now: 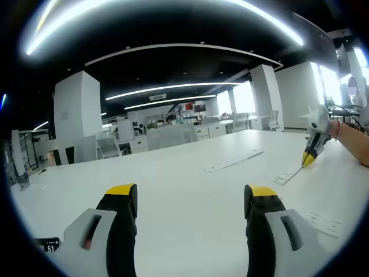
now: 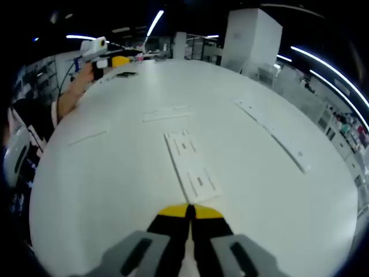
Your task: Locate the socket holder cover, grip the socket holder cover, clip it into the socket holder slot.
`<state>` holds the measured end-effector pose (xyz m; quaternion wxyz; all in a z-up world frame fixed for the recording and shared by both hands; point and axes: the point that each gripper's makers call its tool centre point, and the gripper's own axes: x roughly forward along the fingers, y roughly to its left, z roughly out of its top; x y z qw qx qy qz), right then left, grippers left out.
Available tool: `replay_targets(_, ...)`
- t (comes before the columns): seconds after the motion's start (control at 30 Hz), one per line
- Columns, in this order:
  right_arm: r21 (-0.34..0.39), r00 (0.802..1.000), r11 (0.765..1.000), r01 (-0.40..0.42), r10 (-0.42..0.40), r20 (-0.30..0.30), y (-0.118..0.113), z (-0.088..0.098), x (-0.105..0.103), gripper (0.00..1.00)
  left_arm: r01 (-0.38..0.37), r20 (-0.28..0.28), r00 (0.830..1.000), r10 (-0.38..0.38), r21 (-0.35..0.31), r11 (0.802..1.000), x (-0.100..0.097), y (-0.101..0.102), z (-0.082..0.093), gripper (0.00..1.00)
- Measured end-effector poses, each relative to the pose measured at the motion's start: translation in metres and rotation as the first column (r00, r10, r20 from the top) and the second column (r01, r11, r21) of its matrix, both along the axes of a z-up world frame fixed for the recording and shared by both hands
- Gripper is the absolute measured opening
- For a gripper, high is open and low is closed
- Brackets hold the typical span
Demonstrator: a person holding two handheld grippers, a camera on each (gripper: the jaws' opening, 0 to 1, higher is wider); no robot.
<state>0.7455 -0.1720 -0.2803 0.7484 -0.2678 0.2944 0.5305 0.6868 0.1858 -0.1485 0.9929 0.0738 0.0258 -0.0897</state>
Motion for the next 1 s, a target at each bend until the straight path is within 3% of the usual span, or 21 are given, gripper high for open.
replay_targets(1.0, 0.018, 1.000, 1.000, -0.002, 0.002, 0.016, 0.011, -0.001, -0.001, 0.04, -0.003, 0.001, 1.000, 0.003, -0.001, 1.000, 0.000, 0.002, 0.000, 0.75)
